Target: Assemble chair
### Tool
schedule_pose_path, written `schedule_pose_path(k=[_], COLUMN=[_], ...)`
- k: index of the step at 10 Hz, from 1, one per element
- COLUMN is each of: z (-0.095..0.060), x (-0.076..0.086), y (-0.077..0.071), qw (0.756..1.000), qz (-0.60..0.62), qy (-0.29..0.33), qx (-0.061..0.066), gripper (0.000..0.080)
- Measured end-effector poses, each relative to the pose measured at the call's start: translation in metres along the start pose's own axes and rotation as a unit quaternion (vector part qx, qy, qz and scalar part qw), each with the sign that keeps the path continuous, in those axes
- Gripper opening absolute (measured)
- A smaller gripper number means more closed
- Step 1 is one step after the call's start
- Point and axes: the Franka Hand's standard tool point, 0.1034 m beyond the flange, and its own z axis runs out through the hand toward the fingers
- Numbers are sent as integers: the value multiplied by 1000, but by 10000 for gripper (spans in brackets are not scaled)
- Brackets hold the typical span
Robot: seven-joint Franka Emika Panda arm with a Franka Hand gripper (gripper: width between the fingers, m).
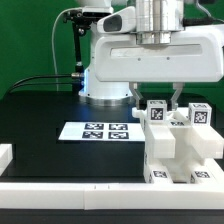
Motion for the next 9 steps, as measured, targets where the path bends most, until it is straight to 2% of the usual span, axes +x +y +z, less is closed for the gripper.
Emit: schedule_pose_path(k=[2, 3, 4, 6, 7, 9], z=[0, 0, 0, -1, 0, 0], x=[0, -1, -1, 0, 0, 0], y=[0, -2, -3, -4, -3, -3], qw=[994, 983, 962, 905, 891, 897], qz=[107, 185, 272, 425, 454, 442], qy=[0, 0, 2, -8, -11, -11], qx=[2, 2, 4, 13, 15, 14], gripper=[281, 282, 282, 282, 282, 282])
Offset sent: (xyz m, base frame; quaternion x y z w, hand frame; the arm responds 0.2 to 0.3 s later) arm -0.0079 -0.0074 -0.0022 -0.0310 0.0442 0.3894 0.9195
